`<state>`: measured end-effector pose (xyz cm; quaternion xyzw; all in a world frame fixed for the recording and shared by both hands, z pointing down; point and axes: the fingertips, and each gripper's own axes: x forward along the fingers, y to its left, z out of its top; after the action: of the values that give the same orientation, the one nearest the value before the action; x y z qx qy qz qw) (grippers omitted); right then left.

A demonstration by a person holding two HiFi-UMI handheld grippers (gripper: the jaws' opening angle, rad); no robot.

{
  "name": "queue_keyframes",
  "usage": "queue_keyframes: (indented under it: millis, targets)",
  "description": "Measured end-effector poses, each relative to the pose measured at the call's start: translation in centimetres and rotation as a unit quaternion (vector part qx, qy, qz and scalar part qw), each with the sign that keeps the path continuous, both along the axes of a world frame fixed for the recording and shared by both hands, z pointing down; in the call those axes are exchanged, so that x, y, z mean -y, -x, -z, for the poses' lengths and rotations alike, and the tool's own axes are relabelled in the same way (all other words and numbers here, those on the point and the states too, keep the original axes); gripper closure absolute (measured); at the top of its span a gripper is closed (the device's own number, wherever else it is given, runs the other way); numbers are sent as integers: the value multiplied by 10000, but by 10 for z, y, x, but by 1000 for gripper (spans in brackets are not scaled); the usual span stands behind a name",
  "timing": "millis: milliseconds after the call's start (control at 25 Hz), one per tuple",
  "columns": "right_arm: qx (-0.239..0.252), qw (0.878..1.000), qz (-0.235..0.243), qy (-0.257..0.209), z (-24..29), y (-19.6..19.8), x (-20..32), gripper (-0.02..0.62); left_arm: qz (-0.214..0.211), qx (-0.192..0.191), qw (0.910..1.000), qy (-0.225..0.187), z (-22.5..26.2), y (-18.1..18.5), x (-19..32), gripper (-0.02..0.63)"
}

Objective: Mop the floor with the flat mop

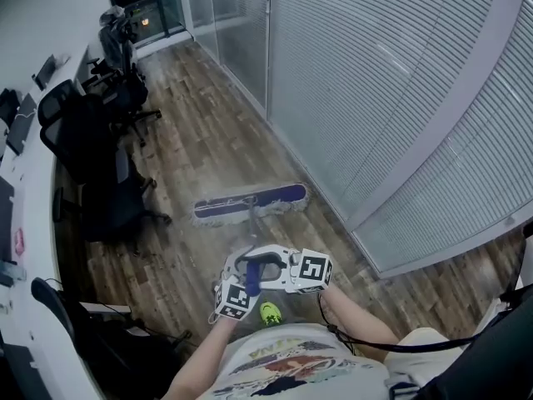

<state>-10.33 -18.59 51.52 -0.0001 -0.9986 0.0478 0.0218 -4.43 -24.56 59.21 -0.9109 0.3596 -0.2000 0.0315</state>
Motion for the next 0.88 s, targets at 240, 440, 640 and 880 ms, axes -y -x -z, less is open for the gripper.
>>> queue_keyframes:
  millis: [240, 440, 640, 880]
  targets:
    - [-15, 10000, 11, 57, -6, 15, 74, 365, 17, 28, 10000, 20, -5, 15, 73, 497]
    - [-7, 10000, -24, -76, -7, 27, 144, 365, -22, -8, 10000, -27, -5, 26, 143, 497]
    - [52, 9994, -339, 70, -8, 54, 227, 365, -304, 42, 9995, 18, -7, 51, 222, 497]
    - [189, 9977, -650, 54, 13, 78, 335, 364, -546, 79, 9985, 27, 12, 73, 327, 497]
